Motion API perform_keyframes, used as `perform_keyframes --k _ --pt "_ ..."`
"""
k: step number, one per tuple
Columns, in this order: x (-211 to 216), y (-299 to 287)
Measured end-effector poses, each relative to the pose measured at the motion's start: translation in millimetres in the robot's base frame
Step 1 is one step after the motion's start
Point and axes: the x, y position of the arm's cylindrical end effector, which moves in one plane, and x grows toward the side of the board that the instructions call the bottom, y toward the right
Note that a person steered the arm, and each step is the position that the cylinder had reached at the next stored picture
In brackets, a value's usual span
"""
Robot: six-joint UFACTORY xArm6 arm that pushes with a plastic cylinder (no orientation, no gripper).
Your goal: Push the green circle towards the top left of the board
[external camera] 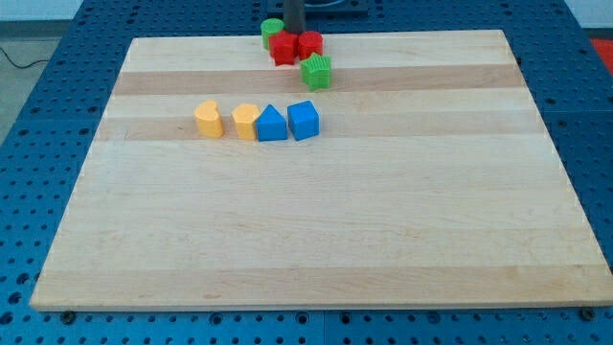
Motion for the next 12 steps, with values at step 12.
perform_keyframes --k 12 --pt "10.1 -254.1"
